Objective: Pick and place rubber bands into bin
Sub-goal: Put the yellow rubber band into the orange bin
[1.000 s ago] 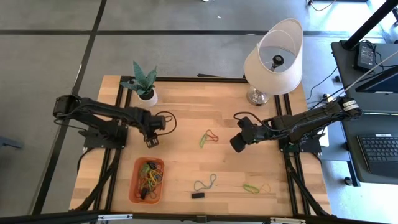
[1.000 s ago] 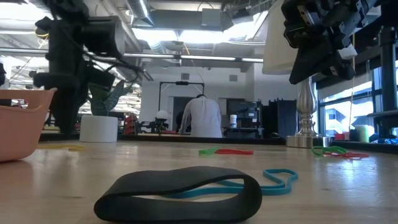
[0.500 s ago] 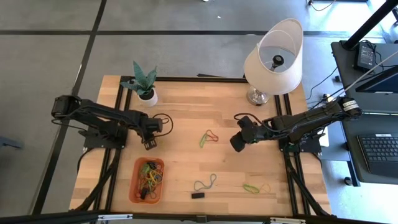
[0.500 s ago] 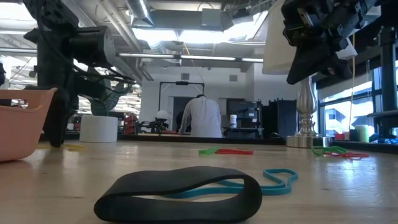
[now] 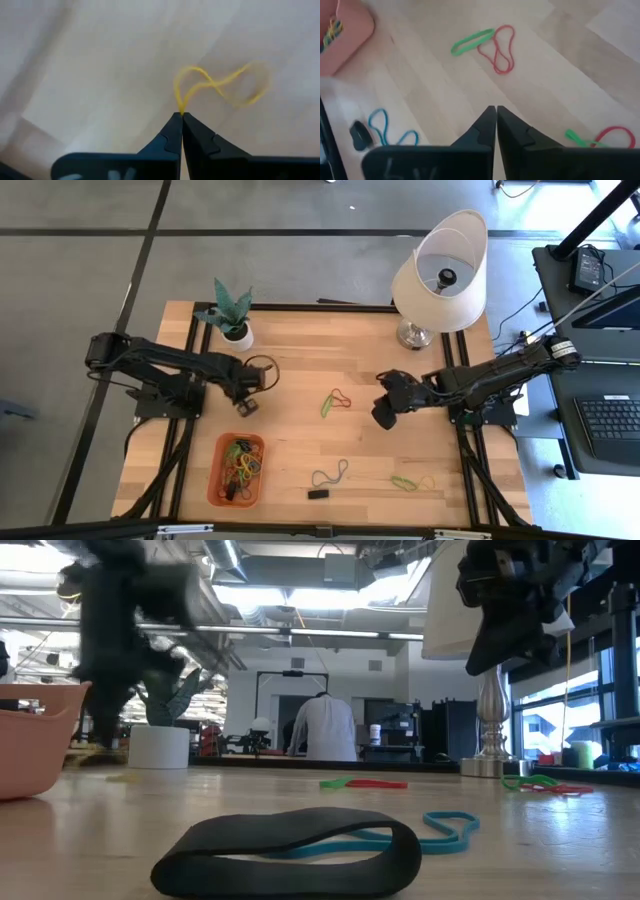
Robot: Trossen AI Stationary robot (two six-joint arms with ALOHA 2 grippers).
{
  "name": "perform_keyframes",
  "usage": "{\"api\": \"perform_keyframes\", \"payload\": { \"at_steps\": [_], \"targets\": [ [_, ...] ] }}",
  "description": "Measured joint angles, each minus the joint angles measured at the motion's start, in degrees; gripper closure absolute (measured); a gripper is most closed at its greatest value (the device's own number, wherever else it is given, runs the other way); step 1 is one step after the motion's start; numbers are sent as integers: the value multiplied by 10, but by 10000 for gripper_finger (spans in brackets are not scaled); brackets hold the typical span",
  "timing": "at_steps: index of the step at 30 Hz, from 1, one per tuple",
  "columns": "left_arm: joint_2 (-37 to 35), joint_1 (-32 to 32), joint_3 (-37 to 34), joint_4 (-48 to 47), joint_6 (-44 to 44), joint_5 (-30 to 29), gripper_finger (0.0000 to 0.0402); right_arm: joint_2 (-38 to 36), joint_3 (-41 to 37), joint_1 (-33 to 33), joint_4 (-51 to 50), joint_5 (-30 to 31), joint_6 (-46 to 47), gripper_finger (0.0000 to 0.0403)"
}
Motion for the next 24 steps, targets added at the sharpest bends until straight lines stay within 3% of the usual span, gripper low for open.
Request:
{"api": "perform_keyframes", "payload": {
  "at_steps": [11, 17, 24],
  "targets": [
    [-1, -85, 230, -132, -205, -26, 400, 0, 0, 27, -23, 0, -72, 382],
    [-2, -195, 313, -212, -409, -52, 400, 0, 0, 34, -23, 0, -118, 382],
    [12, -361, 327, -206, -669, -41, 400, 0, 0, 34, -23, 0, -163, 382]
  ]
}}
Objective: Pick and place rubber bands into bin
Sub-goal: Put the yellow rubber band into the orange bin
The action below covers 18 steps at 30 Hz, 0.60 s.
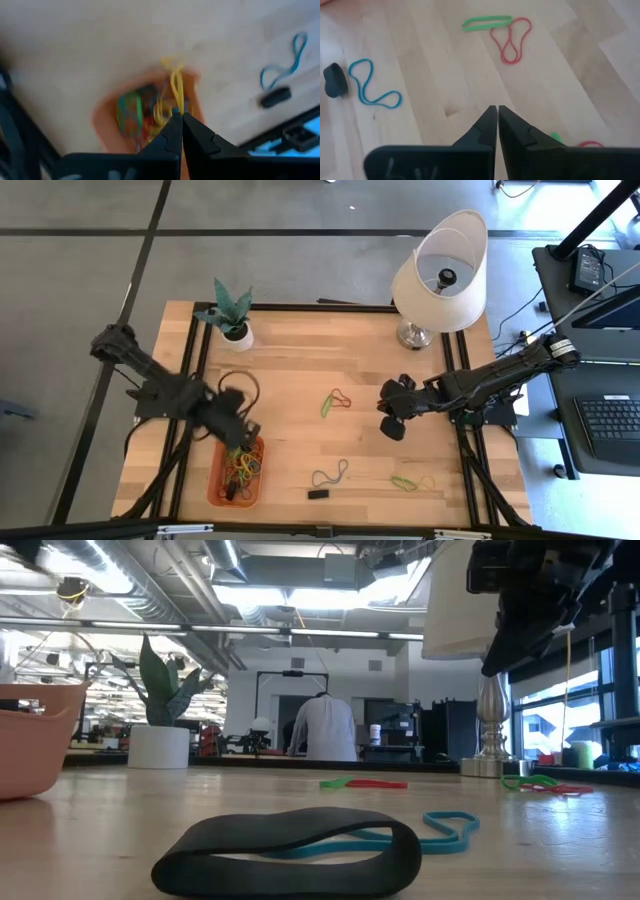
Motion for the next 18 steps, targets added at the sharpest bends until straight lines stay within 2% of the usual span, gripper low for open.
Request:
{"api": "perform_keyframes", "payload": {
  "at_steps": [5, 9, 18],
  "targets": [
    [43, -101, 0, 27, -136, 14, 400, 0, 0, 0, 2, 0, -29, 382],
    [89, -142, 0, 32, -202, 15, 400, 0, 0, 0, 3, 0, -43, 382],
    [202, -126, -3, 51, -203, 25, 400, 0, 0, 0, 24, 0, -47, 382]
  ]
}}
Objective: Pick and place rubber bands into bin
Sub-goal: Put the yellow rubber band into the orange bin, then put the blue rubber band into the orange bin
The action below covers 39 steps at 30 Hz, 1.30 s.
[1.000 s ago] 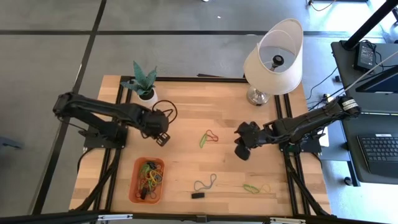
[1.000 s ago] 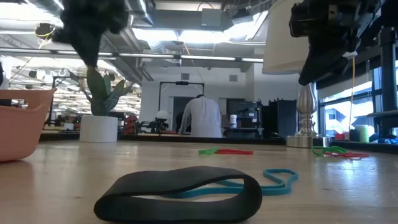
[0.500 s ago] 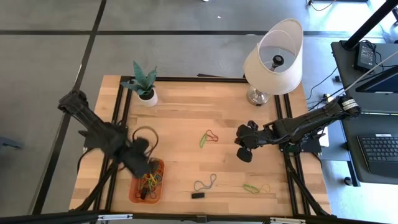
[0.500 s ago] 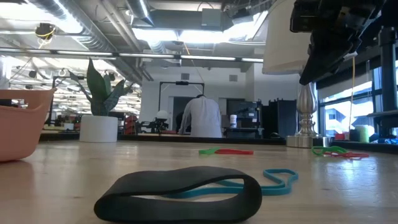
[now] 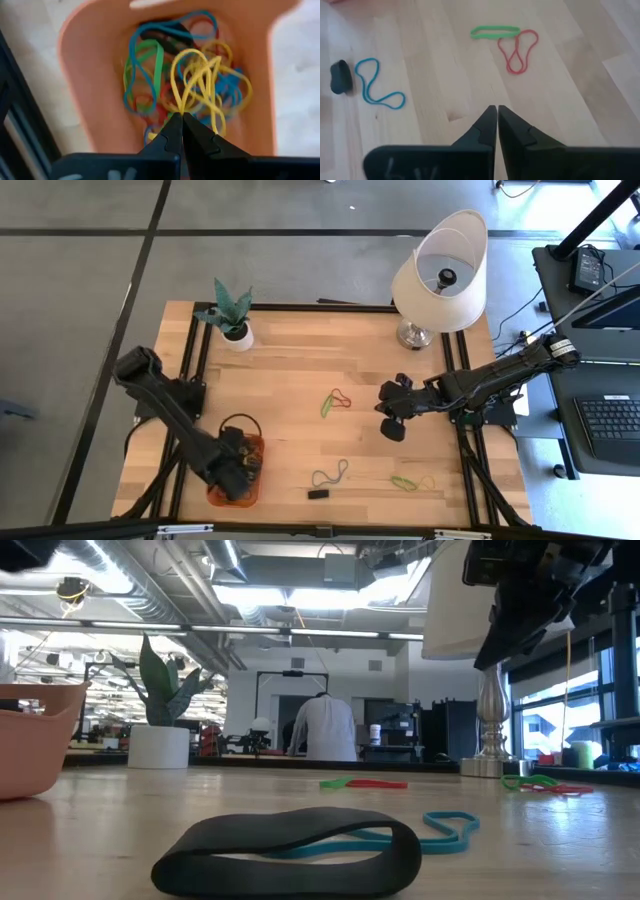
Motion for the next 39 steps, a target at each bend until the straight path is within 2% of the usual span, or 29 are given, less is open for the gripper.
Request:
{"api": "perform_keyframes", "payload": {
  "at_steps": [4, 7, 11, 19, 22, 25, 27, 31, 34, 36, 39],
  "targets": [
    [40, 21, 0, 0, 6, 5, 400, 0, 0, 0, 9, 0, 2, 382],
    [54, 31, 0, 1, 19, 36, 399, 0, 0, 0, 12, 0, 3, 382],
    [54, 36, 0, 1, 22, 63, 379, 0, 0, 0, 15, 0, 3, 382],
    [23, 36, 1, -1, 32, 62, 300, 0, 0, 0, 15, 0, 3, 382],
    [1, 36, 5, 0, 49, 52, 286, 0, 0, 0, 15, 0, 6, 382],
    [-28, 35, 6, -1, 69, 12, 285, 0, 0, 0, 16, 0, 8, 382],
    [-47, 36, 6, -1, 107, -29, 291, 0, 0, 0, 25, 0, 4, 382],
    [-80, 45, 6, -1, 230, -136, 310, 0, 0, 0, 42, 0, 4, 382],
    [-100, 66, 6, -1, 329, -196, 327, 0, 0, 0, 62, 0, -3, 385],
    [-111, 87, 6, -1, 403, -212, 342, 0, 0, 0, 85, 0, -22, 395],
    [-124, 124, 6, -1, 519, -190, 375, 0, 0, 10, 135, 2, -46, 398]
  ]
}}
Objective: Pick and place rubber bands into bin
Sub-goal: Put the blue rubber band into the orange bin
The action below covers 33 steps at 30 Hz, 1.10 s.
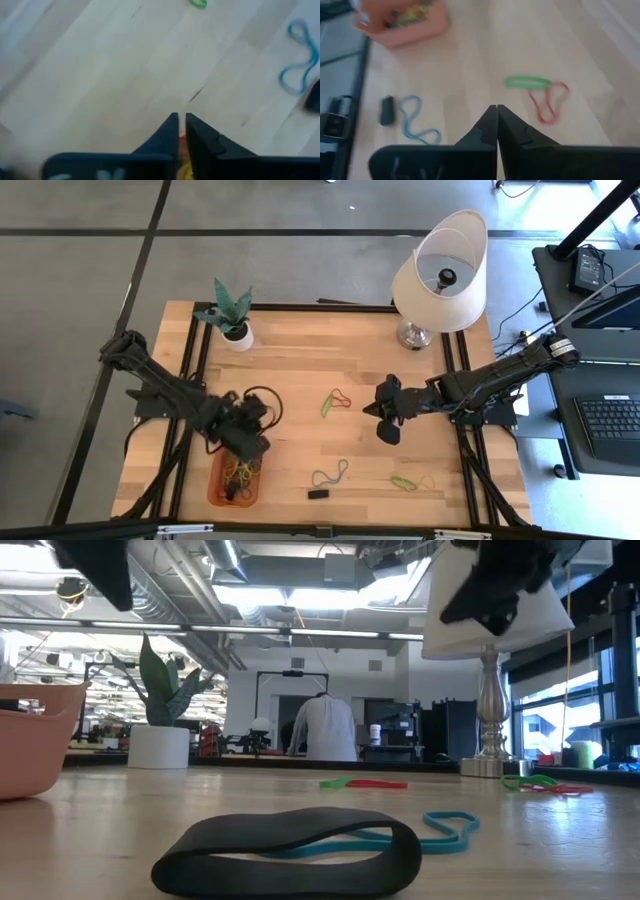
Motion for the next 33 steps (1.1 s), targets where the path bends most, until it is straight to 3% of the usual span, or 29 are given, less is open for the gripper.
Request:
{"api": "perform_keyframes", "payload": {
  "at_steps": [6, 9, 14, 24, 29, 33],
  "targets": [
    [-18, 46, -15, 4, 222, 24, 400, 34, 56, 18, -9, 28, -5, 401],
    [-40, 61, -40, 20, 292, 21, 400, 86, 111, 28, -32, 29, -17, 401],
    [-114, 85, -128, 125, 373, 22, 400, 203, 224, 37, -103, 11, -37, 401],
    [-238, 104, -248, 214, 407, 23, 400, 421, 399, 40, -224, -81, -78, 380],
    [-252, 103, -261, 212, 407, 44, 400, 469, 413, 54, -247, -142, -101, 360],
    [-251, 102, -261, 215, 407, 59, 400, 484, 413, 66, -269, -143, -86, 338]
  ]
}}
